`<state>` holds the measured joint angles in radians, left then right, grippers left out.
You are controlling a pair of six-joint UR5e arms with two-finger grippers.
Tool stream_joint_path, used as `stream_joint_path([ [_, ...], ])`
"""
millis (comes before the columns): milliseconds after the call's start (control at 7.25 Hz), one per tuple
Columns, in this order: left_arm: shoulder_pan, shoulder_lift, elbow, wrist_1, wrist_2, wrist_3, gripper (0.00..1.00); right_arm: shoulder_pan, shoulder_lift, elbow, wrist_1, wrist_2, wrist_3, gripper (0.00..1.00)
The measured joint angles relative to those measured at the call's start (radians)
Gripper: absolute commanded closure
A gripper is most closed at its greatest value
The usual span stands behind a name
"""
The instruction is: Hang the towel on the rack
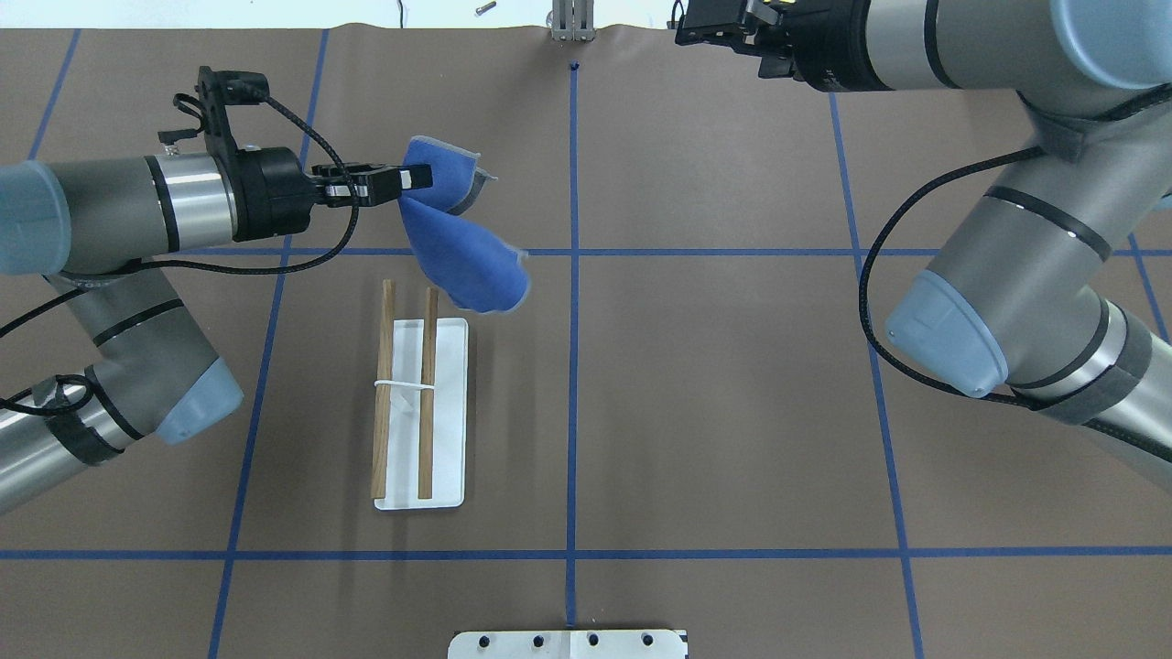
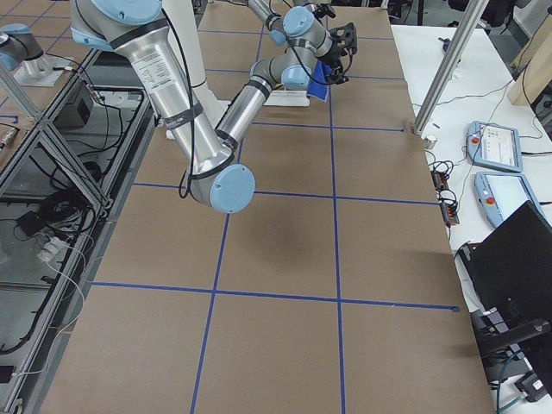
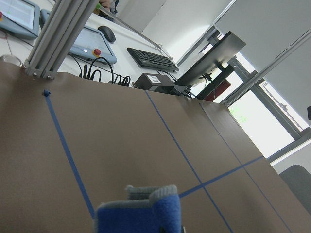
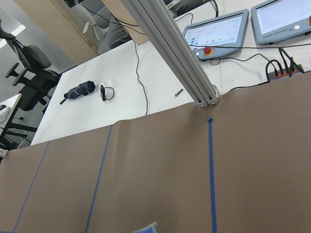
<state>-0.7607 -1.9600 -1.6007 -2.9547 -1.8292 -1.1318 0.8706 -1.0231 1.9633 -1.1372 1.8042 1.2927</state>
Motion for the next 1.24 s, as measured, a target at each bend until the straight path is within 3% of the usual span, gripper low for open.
stream_joint_path([
  [552,0.041,0.016,-0.061,0.000,0.019,-0.059,1.00,0.058,-0.049,-0.025,-0.001,0.020,0.001,0.00],
  [828,0.095,0.015,-0.106,-0.002,0.031,-0.112,1.00,0.123,-0.104,-0.043,-0.002,0.111,-0.034,0.00],
  [1241,0.275,0.075,-0.190,-0.004,0.180,-0.109,1.00,0.264,-0.167,-0.133,-0.014,0.293,-0.147,0.00],
])
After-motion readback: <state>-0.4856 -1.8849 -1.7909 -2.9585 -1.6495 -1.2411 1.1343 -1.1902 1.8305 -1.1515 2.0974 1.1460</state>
